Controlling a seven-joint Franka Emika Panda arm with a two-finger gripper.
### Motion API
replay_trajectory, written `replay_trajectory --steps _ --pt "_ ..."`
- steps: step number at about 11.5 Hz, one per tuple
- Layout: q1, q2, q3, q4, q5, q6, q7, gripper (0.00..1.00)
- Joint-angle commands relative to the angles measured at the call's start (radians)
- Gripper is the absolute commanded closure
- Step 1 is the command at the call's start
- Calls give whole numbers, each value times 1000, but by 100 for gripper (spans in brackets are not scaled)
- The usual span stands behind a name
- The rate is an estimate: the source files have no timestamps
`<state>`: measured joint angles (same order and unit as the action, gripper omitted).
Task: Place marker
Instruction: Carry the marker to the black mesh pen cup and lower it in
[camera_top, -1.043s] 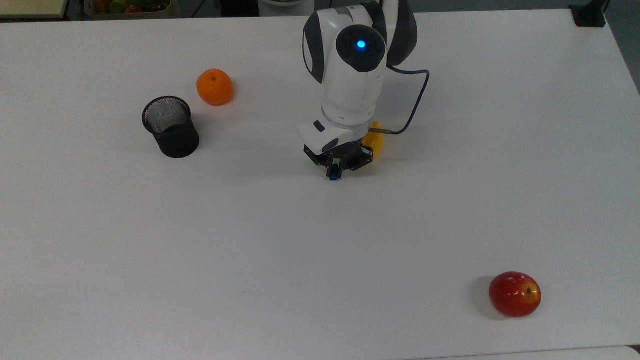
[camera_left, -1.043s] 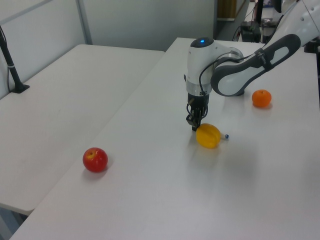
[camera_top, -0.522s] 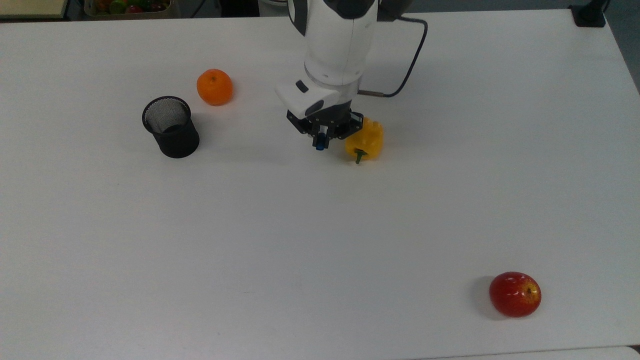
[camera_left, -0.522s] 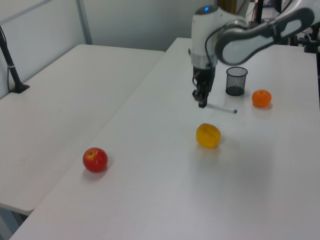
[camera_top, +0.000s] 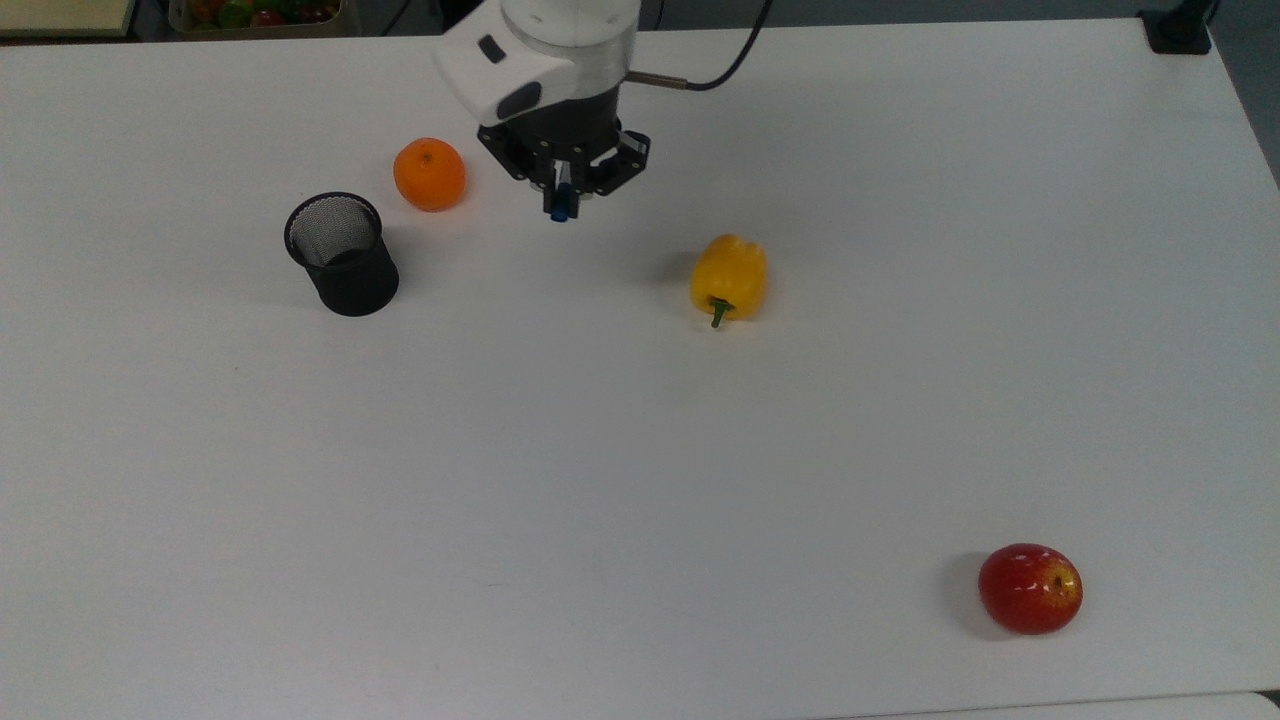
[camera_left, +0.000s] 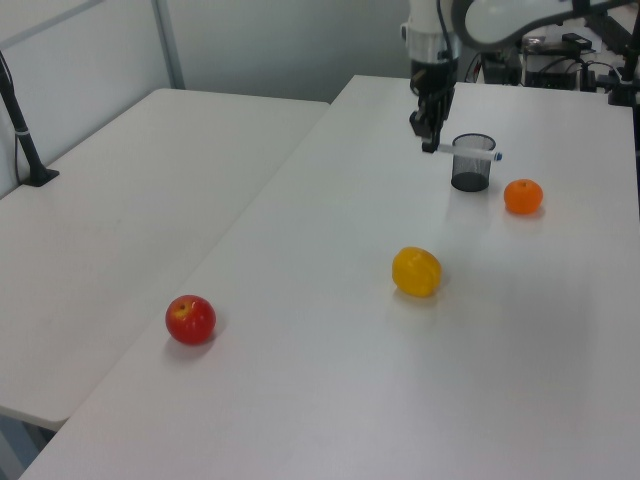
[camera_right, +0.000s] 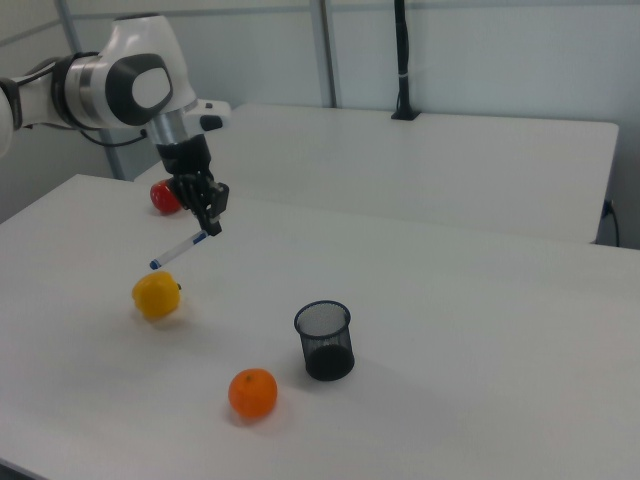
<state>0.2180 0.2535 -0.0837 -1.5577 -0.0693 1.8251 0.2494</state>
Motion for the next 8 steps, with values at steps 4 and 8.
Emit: replay_trajectory --steps 4,8 --pt "-207 -53 -4 -8 -24 5 -129 91" --pt "-305 -85 -4 -71 -24 242 -134 91"
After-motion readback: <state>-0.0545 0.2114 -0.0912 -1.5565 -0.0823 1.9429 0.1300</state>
